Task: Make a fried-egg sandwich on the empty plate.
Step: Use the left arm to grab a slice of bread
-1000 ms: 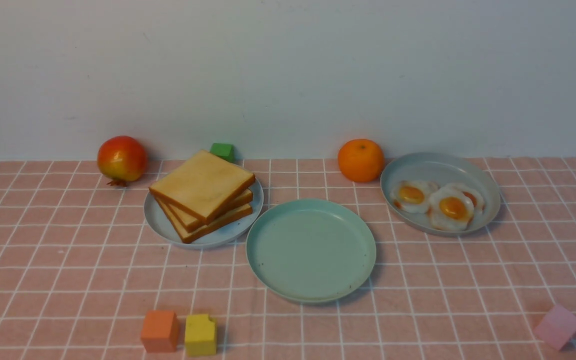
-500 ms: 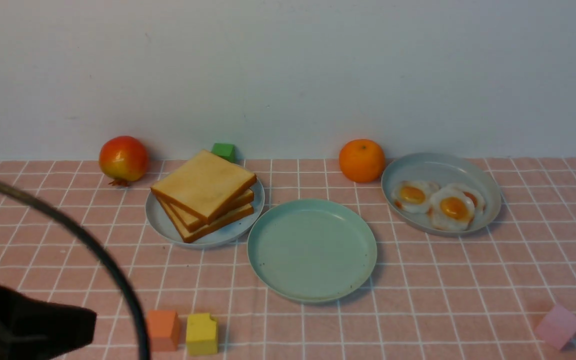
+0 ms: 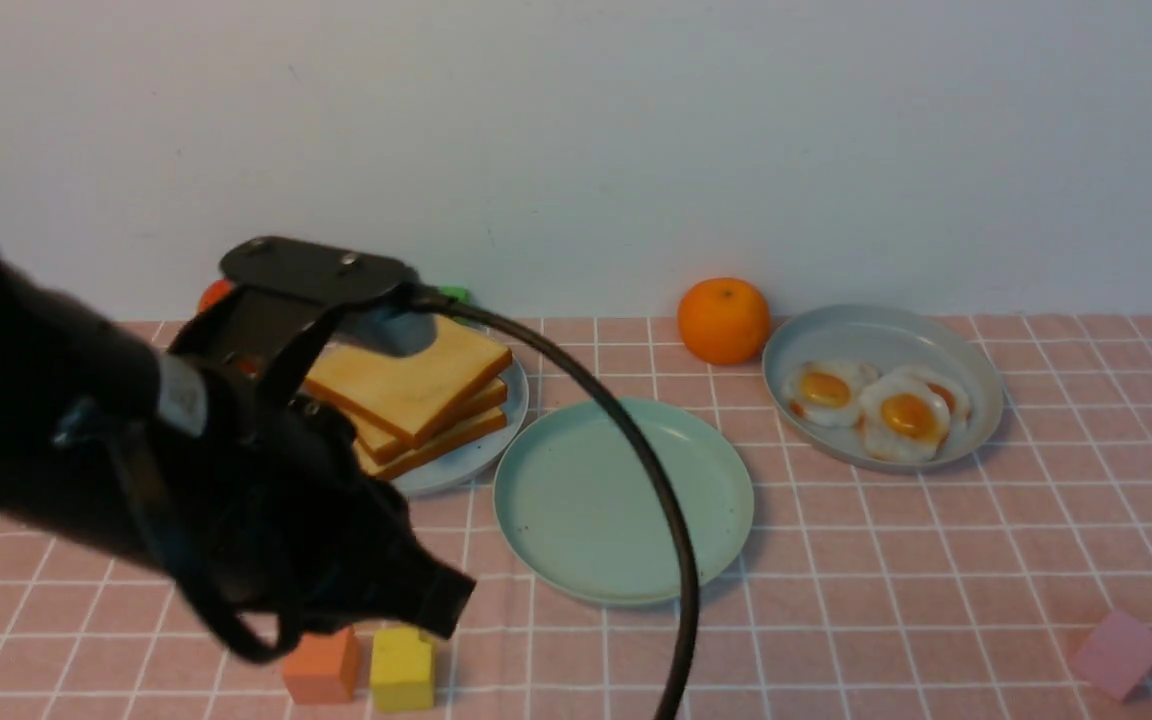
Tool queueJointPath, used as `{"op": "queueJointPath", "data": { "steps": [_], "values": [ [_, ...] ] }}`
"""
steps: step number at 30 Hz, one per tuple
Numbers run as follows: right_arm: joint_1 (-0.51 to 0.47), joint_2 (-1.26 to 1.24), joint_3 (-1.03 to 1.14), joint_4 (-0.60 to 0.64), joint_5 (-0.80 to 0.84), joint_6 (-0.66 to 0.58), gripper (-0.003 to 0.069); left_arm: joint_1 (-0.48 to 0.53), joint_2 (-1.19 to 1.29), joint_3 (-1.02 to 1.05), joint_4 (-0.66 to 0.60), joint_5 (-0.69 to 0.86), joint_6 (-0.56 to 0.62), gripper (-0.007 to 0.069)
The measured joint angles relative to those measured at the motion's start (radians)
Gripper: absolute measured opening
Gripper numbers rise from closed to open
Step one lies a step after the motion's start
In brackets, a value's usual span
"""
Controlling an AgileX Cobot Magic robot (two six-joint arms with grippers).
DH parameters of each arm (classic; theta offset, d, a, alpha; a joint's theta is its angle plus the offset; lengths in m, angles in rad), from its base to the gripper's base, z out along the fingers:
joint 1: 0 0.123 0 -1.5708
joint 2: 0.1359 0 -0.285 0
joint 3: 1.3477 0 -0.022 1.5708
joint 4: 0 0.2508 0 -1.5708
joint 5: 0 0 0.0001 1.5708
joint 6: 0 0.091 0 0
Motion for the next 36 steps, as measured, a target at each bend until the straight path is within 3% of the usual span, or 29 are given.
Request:
{"op": "queueJointPath", "data": {
  "steps": [2,5,6,8,11,16,24,26,27,28,29,34,36],
  "values": [
    [0.012,0.035,-0.095,-0.025,0.139,-0.039,0.0206,0.000,0.047,-0.048,0.043,0.004,-0.007,0.0013],
    [0.043,0.191,-0.394,-0.108,0.574,-0.176,0.0137,0.000,0.173,-0.156,0.117,0.040,-0.024,0.0013],
    [0.043,0.202,-0.413,-0.113,0.574,-0.184,0.0132,0.000,0.182,-0.164,0.126,0.043,-0.025,0.0013],
    [0.048,0.339,-0.641,-0.155,0.863,-0.289,0.0078,0.020,0.288,-0.263,0.141,0.071,-0.027,0.0013],
    [0.097,0.435,-0.813,-0.174,1.022,-0.349,0.0029,0.080,0.394,-0.373,0.093,0.091,-0.010,0.0013],
    [0.245,0.490,-0.983,-0.180,1.050,-0.383,0.0007,0.195,0.613,-0.594,0.042,0.072,0.035,0.0013],
    [0.294,0.492,-1.008,-0.210,1.042,-0.399,0.0010,0.228,0.859,-0.811,0.141,0.052,0.053,0.0035],
    [0.294,0.493,-1.008,-0.220,1.041,-0.399,0.0011,0.231,0.890,-0.832,0.164,0.048,0.060,0.0089],
    [0.294,0.494,-1.008,-0.227,1.038,-0.399,0.0011,0.230,0.909,-0.840,0.181,0.041,0.066,0.0154],
    [0.294,0.494,-1.008,-0.227,1.038,-0.399,0.0011,0.230,0.911,-0.840,0.183,0.041,0.066,0.0163],
    [0.294,0.496,-1.008,-0.232,1.037,-0.399,0.0012,0.230,0.924,-0.841,0.208,0.023,0.068,0.0254],
    [0.294,0.495,-1.008,-0.235,1.034,-0.399,0.0015,0.230,0.959,-0.846,0.255,-0.042,0.069,0.0397],
    [0.294,0.495,-1.008,-0.242,1.031,-0.399,0.0016,0.230,0.971,-0.847,0.267,-0.064,0.069,0.0417]
  ]
}}
